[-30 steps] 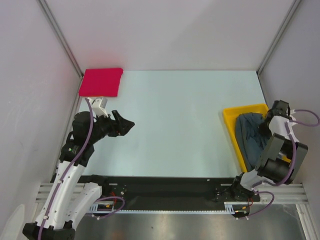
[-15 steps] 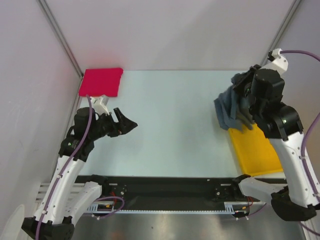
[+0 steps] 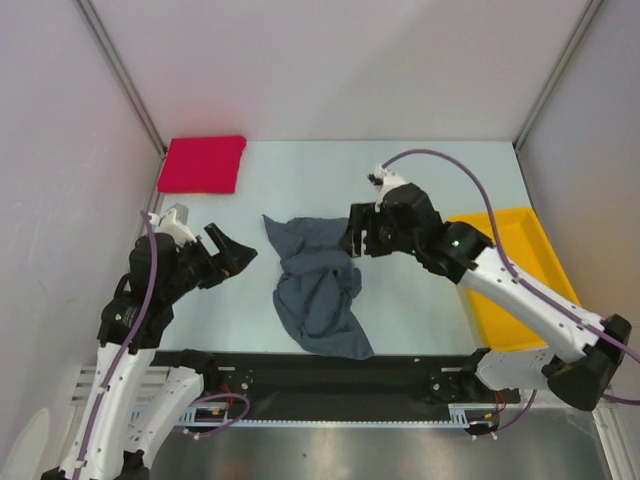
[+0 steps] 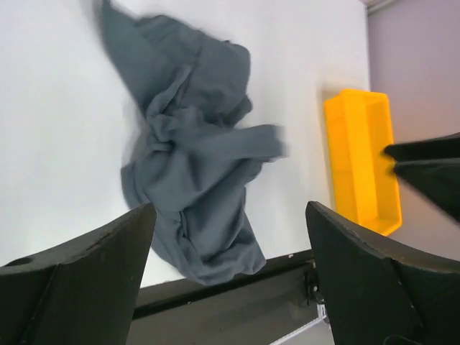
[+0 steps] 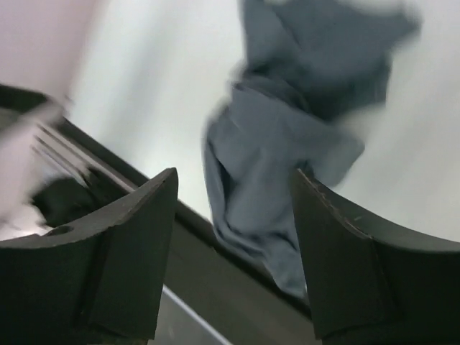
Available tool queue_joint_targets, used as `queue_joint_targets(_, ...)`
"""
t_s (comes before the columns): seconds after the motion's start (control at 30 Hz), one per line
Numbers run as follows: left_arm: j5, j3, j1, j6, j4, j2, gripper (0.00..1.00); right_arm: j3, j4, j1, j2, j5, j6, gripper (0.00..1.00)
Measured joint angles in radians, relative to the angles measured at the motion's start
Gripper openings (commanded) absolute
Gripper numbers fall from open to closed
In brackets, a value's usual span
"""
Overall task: Fold and stack the t-shirts
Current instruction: Move the tshirt to the center of the board, then flatten the tshirt out
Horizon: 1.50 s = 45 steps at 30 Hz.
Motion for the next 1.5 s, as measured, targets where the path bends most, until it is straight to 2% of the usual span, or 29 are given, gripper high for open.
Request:
queue_joint_targets(0.07,-0.038,-0.001,0.0,-0.016,-0.034,0.012,0.9,-0.106,-0.043,-0.061,0.033,-0.109,0.006,0.71)
queue_joint_targets(0.17,-0.077,-0.021,0.0,-0.032,-0.032,0.056,0.88,-0.261,-0.059,-0.24,0.039,-0.261,0.005,0.71)
queue_joint_targets(0.23,-0.098,-0.061,0.0,-0.039,0.006,0.114,0.88,-0.317,-0.039,-0.339,0.051,-0.313,0.001,0.71)
queue_joint_targets(0.3,-0.106,-0.099,0.006,-0.046,0.05,0.207,0.88,-0.327,0.016,-0.383,0.103,-0.355,-0.004,0.73)
queue_joint_targets(0.4,-0.093,-0.127,0.021,-0.04,0.163,0.386,0.88,-0.25,0.13,-0.388,0.286,-0.418,-0.022,0.76)
queue_joint_targets(0.47,-0.077,-0.127,0.034,-0.019,0.26,0.524,0.88,-0.137,0.172,-0.388,0.453,-0.447,-0.029,0.76)
queue_joint_targets(0.6,-0.067,-0.033,0.051,0.024,0.357,0.8,0.86,0.03,0.214,-0.394,0.681,-0.489,-0.028,0.77)
queue_joint_targets(0.7,-0.067,0.077,0.062,0.037,0.43,0.989,0.83,0.073,0.232,-0.407,0.753,-0.511,-0.01,0.74)
queue_joint_targets(0.77,-0.066,0.114,0.066,0.041,0.471,1.065,0.81,0.104,0.242,-0.421,0.8,-0.532,0.01,0.71)
queue_joint_targets(0.97,-0.048,0.214,0.068,0.042,0.503,1.228,0.77,0.144,0.262,-0.459,0.908,-0.576,0.051,0.68)
queue_joint_targets(1.03,-0.047,0.233,0.068,0.041,0.509,1.258,0.68,0.147,0.267,-0.462,0.929,-0.582,0.06,0.64)
queue_joint_targets(1.07,-0.046,0.238,0.068,0.039,0.509,1.265,0.64,0.148,0.274,-0.462,0.939,-0.595,0.068,0.59)
queue_joint_targets(1.1,-0.045,0.246,0.068,0.039,0.509,1.274,0.53,0.154,0.281,-0.46,0.946,-0.599,0.074,0.56)
queue_joint_targets(1.13,-0.041,0.257,0.068,0.039,0.51,1.284,0.46,0.159,0.288,-0.46,0.952,-0.603,0.082,0.54)
queue_joint_targets(1.17,-0.039,0.268,0.069,0.046,0.51,1.295,0.39,0.167,0.294,-0.46,0.962,-0.606,0.092,0.46)
queue_joint_targets(1.2,-0.034,0.282,0.069,0.048,0.511,1.309,0.23,0.175,0.298,-0.46,0.973,-0.61,0.096,0.37)
queue_joint_targets(1.23,-0.027,0.297,0.069,0.047,0.515,1.324,0.14,0.185,0.303,-0.459,0.983,-0.613,0.102,0.26)
queue_joint_targets(1.27,-0.022,0.306,0.069,0.053,0.521,1.336,0.05,0.194,0.304,-0.459,0.991,-0.614,0.108,0.11)
queue_joint_targets(1.3,-0.018,0.313,0.069,0.059,0.524,1.342,0.0,0.204,0.302,-0.459,0.998,-0.613,0.11,0.04)
queue_joint_targets(1.33,-0.014,0.322,0.069,0.068,0.522,1.345,0.01,0.22,0.293,-0.46,1.004,-0.613,0.117,0.0)
queue_joint_targets(1.5,-0.016,0.367,0.068,0.105,0.504,1.292,0.0,0.349,0.195,-0.463,0.991,-0.521,0.107,0.0)
